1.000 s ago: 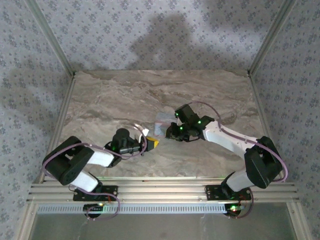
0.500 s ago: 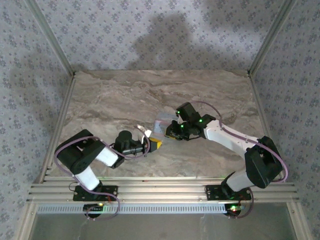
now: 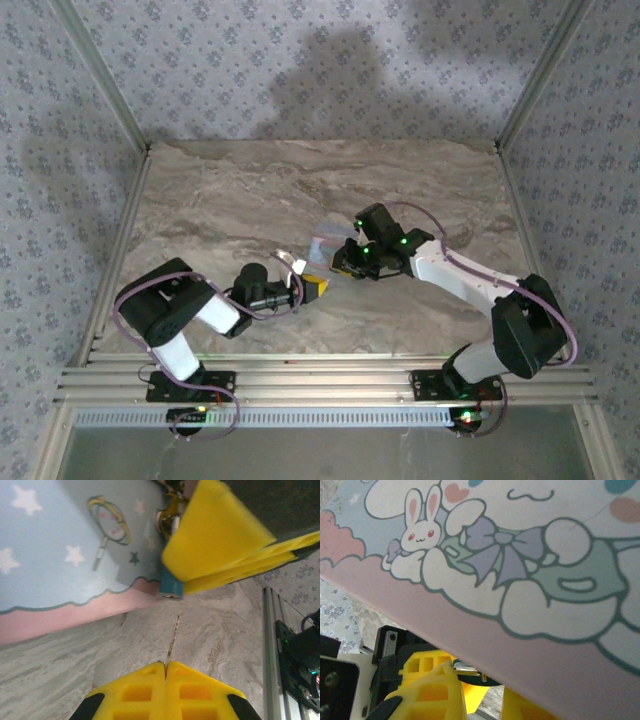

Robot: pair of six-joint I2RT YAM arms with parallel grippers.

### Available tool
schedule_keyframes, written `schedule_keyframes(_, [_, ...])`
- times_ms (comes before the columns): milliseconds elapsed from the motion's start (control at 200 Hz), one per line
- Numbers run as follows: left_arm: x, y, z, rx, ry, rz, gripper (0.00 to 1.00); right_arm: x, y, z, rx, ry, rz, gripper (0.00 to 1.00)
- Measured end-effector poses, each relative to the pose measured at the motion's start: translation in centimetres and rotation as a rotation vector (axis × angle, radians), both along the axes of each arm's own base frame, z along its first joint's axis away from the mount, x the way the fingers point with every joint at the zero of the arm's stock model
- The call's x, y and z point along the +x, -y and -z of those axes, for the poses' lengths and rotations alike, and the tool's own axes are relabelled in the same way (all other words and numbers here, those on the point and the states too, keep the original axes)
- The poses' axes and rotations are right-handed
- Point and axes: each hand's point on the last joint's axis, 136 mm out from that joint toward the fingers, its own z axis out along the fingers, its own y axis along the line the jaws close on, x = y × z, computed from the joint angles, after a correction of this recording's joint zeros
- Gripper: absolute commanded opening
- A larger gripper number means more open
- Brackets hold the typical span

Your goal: Unlock a padlock with a key

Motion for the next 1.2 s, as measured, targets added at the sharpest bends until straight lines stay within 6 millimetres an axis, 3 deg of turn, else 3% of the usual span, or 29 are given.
schedule_keyframes(1204, [1.3,1.1,-0.7,-0.072,-0.065,-0.028,0.0,0.1,0.1,0.2,0.015,0.012,0.018,0.0])
